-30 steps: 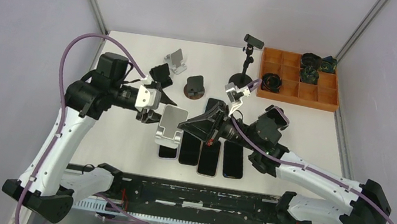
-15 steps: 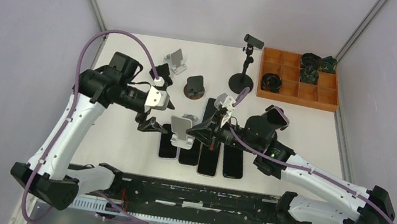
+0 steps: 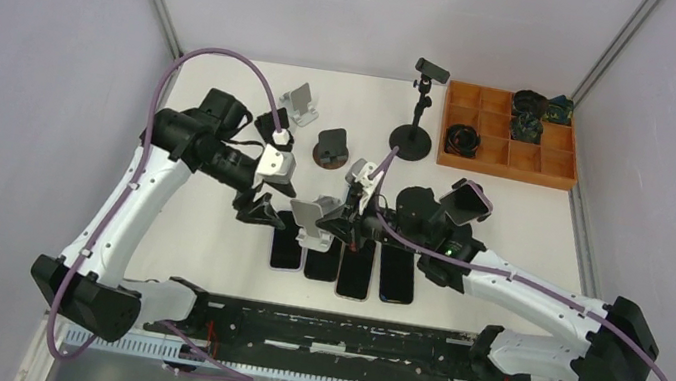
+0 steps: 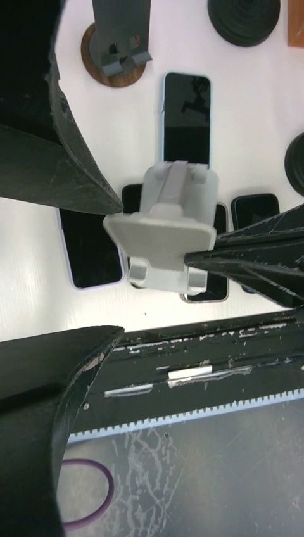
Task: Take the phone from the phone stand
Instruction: Place the phone stand at the center of the board.
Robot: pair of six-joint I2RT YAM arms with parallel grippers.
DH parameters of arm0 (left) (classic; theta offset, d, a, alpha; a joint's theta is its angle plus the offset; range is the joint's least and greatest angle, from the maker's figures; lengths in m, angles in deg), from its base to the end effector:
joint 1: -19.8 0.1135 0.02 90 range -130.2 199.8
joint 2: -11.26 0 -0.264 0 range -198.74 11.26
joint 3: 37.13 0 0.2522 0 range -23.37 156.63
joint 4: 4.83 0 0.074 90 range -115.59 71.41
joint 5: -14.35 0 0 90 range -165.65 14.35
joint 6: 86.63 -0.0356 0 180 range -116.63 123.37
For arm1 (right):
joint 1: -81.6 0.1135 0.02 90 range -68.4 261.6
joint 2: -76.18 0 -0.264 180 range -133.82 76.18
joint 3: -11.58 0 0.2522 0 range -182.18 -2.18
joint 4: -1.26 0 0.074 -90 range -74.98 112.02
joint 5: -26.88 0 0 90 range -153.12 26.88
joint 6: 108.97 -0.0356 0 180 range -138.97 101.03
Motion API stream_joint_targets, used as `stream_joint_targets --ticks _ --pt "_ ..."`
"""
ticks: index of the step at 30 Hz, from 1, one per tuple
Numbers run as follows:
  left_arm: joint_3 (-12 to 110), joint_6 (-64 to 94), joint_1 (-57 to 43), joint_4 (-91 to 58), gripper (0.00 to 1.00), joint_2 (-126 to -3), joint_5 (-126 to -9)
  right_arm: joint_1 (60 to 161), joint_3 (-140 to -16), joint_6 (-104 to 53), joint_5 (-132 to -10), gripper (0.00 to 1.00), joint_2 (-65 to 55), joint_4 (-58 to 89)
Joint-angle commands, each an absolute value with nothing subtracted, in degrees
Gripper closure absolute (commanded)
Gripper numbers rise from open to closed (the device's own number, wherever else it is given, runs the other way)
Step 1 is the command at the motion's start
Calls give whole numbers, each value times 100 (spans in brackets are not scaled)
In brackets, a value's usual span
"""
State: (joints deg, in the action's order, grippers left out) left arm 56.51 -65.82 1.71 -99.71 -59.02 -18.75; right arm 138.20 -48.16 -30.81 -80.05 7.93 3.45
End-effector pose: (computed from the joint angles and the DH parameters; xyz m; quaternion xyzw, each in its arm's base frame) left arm 0.1733 -0.0880 0.3734 0.6543 0.5752 -0.3633 0.3302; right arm 0.1443 0.2376 0.3013 -0.3768 0.6684 0.4487 0.4581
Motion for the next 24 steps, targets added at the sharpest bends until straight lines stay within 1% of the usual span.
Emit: stream_joint_targets --ticks 1,7,10,12,13,17,18,19,22,24 --pt "5657 -6073 141 -9367 30 -5844 -1874 13827 -5288 -2952 -8252 100 690 -133" --pt "5474 -5952 99 -9058 34 -5791 -2051 13837 -5402 -2995 -8429 100 521 -156" --pt "5433 -6068 22 -9188 43 -5831 -2062 13839 -5462 -2996 -8429 100 482 -171" --pt "5434 -6170 -26 -9337 52 -5886 -2108 13838 -5508 -2989 -8437 100 446 -168" --pt "5441 -6195 -34 -9384 59 -5922 -2130 13842 -5526 -2989 -8446 100 420 -180" --pt "5508 -6246 -50 -9485 95 -6054 -2185 13837 -5553 -3028 -8455 100 325 -197" --pt "5523 -6224 -50 -9472 98 -6081 -2213 13838 -5537 -3035 -8419 98 311 -206" --pt "5528 -6190 -50 -9449 98 -6102 -2267 13838 -5515 -3050 -8372 95 297 -202" --pt "5451 -5870 -49 -9130 98 -6152 -2560 13838 -5447 -3066 -8143 75 304 -81" --pt "5406 -5612 -42 -8862 98 -6217 -2901 13798 -5399 -3107 -7934 60 363 35"
